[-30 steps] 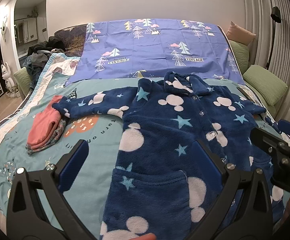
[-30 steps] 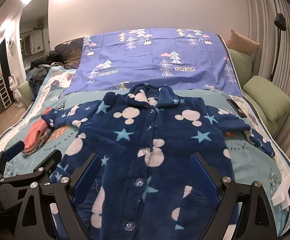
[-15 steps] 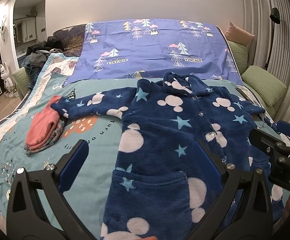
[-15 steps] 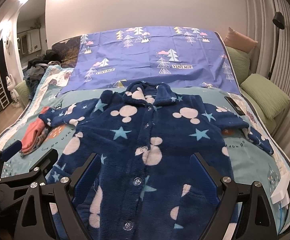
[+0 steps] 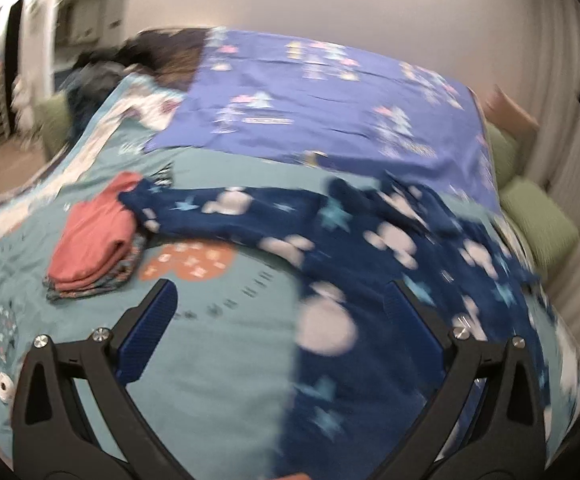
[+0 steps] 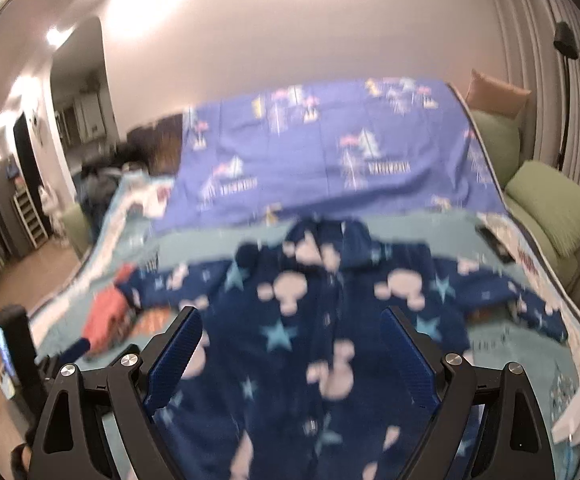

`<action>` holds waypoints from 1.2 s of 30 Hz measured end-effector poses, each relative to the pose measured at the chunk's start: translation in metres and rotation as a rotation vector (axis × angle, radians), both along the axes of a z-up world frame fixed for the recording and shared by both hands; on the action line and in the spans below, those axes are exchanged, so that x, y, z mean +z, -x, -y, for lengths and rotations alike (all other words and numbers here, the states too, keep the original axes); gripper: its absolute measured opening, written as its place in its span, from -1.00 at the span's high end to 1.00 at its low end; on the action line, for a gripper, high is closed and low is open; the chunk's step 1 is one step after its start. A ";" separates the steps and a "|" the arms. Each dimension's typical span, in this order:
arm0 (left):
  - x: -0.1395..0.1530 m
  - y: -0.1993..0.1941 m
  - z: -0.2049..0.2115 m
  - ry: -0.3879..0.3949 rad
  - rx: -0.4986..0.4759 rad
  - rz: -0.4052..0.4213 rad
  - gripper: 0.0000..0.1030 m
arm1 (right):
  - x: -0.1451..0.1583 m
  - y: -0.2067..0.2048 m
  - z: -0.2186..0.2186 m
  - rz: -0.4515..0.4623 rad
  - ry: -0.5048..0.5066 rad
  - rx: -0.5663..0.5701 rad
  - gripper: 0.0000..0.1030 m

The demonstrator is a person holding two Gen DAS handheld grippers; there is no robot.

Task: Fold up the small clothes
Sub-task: 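Grasp the sleeve cuff of the navy fleece top with the left gripper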

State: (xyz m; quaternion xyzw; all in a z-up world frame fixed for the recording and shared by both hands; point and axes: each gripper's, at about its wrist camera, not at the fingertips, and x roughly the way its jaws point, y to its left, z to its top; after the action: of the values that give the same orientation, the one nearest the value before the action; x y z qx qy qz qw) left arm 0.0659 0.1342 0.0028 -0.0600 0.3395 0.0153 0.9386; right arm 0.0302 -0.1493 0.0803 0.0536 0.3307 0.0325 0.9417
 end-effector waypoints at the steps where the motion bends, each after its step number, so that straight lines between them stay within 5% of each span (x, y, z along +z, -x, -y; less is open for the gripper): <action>1: -0.004 -0.011 -0.018 0.029 0.033 -0.006 -0.99 | -0.005 -0.005 -0.003 -0.009 0.022 0.001 -0.79; 7: -0.057 -0.080 -0.108 0.156 0.193 -0.105 -0.99 | -0.071 -0.046 -0.019 -0.211 0.049 0.068 -0.79; 12: -0.094 -0.132 -0.163 0.289 0.300 -0.150 -0.92 | -0.089 -0.065 -0.026 -0.239 0.069 0.092 -0.79; 19: -0.129 -0.194 -0.202 0.311 0.405 -0.205 -0.79 | -0.111 -0.096 -0.025 -0.259 0.095 0.097 -0.79; 22: -0.141 -0.213 -0.211 0.325 0.433 -0.237 -0.54 | -0.122 -0.108 -0.020 -0.284 0.079 0.083 -0.79; 29: -0.133 -0.230 -0.216 0.265 0.446 -0.223 0.91 | -0.136 -0.120 -0.008 -0.311 0.056 0.056 -0.79; 36: -0.056 -0.215 -0.158 0.240 0.220 -0.037 0.99 | -0.138 -0.119 0.009 -0.314 0.015 0.020 -0.79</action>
State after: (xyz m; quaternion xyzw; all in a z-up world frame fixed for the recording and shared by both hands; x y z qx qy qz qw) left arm 0.2808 0.2917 -0.0536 -0.2081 0.3475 0.0785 0.9109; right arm 0.1491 -0.1584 -0.0576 0.0475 0.4744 0.0308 0.8785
